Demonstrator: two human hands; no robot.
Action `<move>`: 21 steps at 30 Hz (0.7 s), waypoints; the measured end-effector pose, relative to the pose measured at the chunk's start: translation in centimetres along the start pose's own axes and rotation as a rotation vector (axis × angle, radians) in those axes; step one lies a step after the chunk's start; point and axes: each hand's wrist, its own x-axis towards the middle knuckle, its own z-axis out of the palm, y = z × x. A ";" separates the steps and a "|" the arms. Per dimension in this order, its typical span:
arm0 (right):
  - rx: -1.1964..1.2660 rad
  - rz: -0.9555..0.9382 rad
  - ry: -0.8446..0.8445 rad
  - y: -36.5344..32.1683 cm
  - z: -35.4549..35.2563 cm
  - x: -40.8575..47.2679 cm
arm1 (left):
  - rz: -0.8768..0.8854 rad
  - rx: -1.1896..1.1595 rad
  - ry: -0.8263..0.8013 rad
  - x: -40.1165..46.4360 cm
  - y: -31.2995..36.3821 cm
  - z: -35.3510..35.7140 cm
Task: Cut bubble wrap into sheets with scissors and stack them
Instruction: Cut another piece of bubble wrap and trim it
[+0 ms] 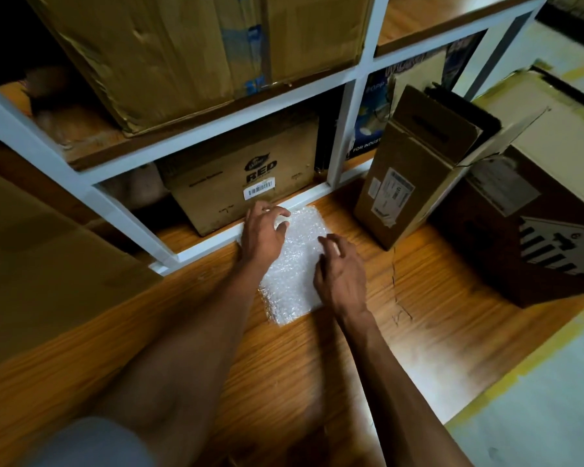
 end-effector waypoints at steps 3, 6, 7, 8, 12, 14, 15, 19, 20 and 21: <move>-0.055 -0.033 -0.209 -0.4 1.8 -0.3 | 0.151 0.147 -0.021 -1.0 -0.2 0.1; -0.077 0.008 -0.398 0.1 2.5 -0.7 | 0.245 0.345 -0.222 -1.7 -1.0 0.5; -0.080 0.002 -0.406 0.4 2.6 -0.8 | 0.236 0.405 -0.289 -1.9 -1.2 0.6; -0.082 -0.005 -0.401 0.7 2.5 -1.0 | 0.217 0.430 -0.328 -2.0 -1.5 0.7; -0.053 0.077 -0.313 1.3 2.0 -1.6 | 0.203 0.345 -0.264 -2.3 -1.5 -0.1; -0.001 0.126 -0.188 1.0 1.6 -2.1 | 0.203 0.319 -0.186 -2.6 -1.4 -0.7; 0.026 0.122 -0.105 0.7 1.3 -2.3 | 0.190 0.322 -0.146 -2.9 -1.3 -0.9; -0.020 0.054 -0.046 -0.7 1.5 -2.9 | 0.106 0.370 -0.052 -5.2 -1.5 -1.6; -0.047 0.051 -0.114 -0.9 1.7 -3.0 | 0.105 0.394 -0.073 -5.8 -1.7 -1.5; -0.065 0.059 -0.194 -1.0 1.9 -3.0 | 0.111 0.417 -0.113 -6.4 -1.9 -1.3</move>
